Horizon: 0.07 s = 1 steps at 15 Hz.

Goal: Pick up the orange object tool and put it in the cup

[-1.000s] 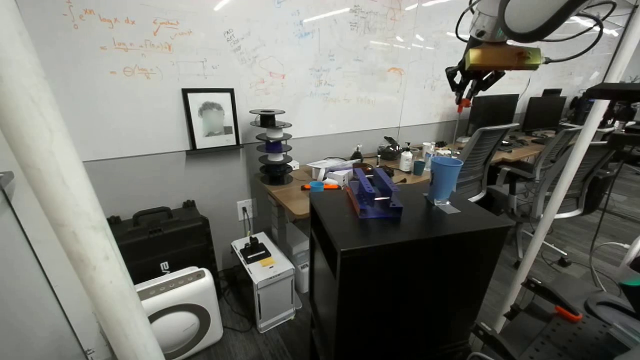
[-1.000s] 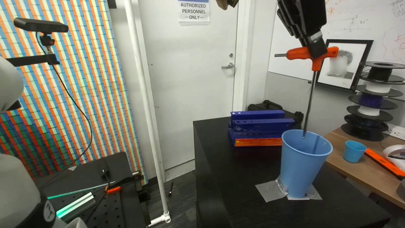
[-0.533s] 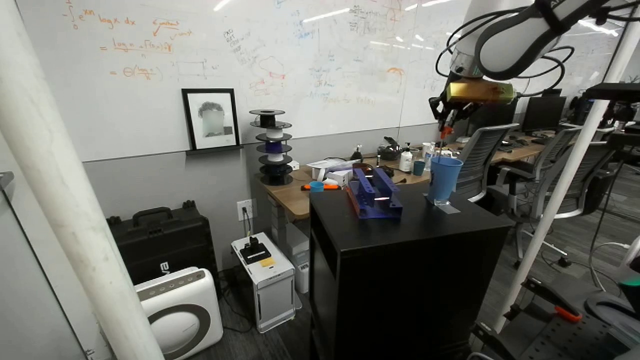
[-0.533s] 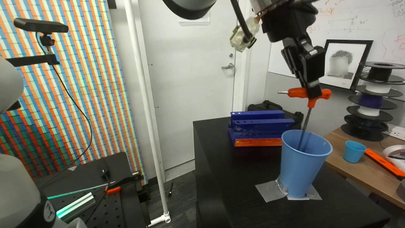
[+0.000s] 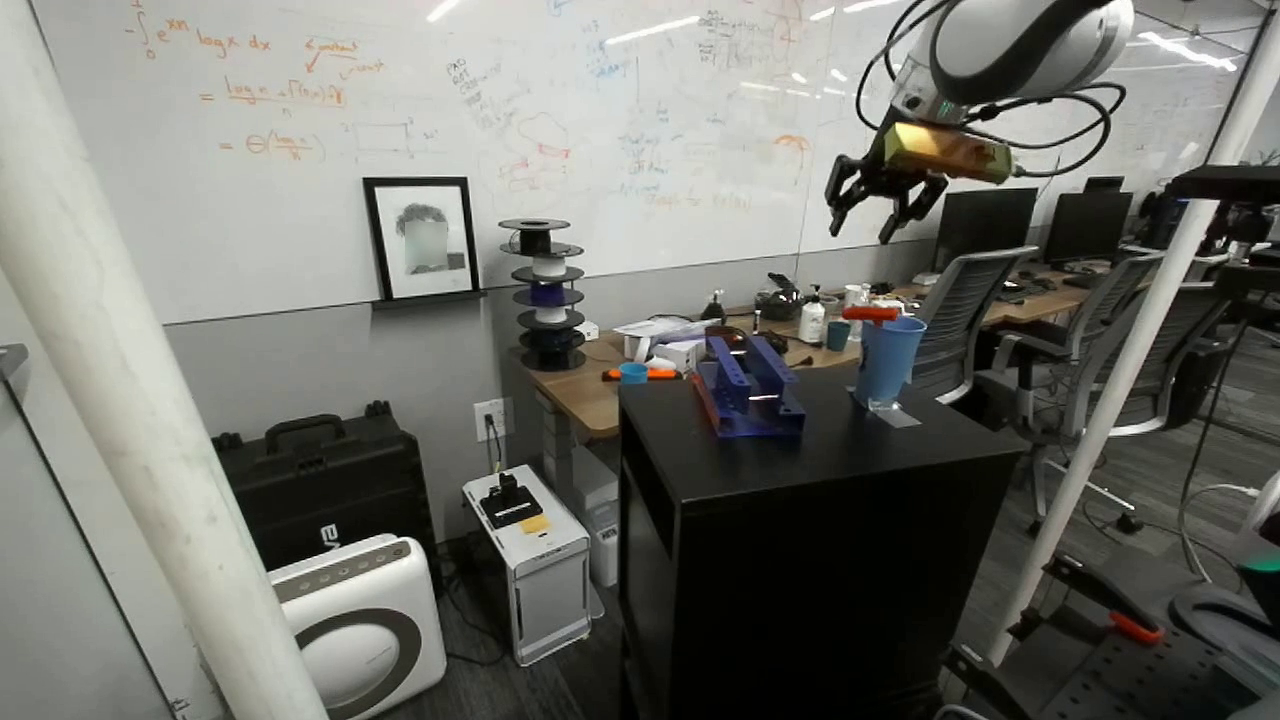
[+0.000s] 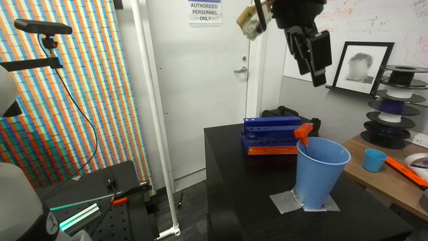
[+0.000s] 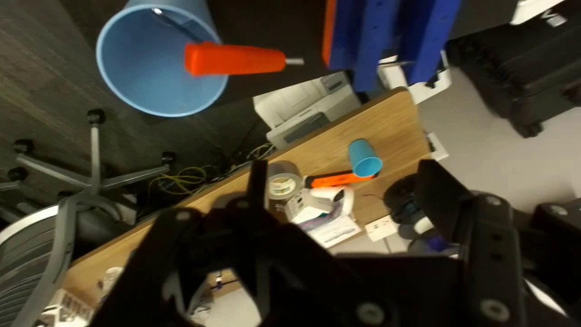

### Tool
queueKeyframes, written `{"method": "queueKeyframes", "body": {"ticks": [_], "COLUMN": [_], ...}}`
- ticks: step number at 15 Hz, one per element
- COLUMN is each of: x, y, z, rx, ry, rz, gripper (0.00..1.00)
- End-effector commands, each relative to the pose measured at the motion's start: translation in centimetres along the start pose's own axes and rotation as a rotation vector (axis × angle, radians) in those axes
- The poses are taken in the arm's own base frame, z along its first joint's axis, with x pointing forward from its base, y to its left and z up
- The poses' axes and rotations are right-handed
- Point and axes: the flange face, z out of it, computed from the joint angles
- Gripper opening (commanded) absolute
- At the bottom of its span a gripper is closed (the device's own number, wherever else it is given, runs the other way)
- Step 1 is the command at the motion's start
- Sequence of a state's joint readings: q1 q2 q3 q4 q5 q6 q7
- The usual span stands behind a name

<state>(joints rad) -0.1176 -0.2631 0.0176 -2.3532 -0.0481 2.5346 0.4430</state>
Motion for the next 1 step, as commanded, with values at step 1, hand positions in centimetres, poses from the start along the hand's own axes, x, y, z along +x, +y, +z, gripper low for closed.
{"method": "queueKeyframes", "body": {"ticks": [1], "x": [-0.16], "y": [-0.62], "z": [-1.58], "rx": [0.047], "ry": [-0.026], "rz": [-0.022], "gripper": [0.89]}}
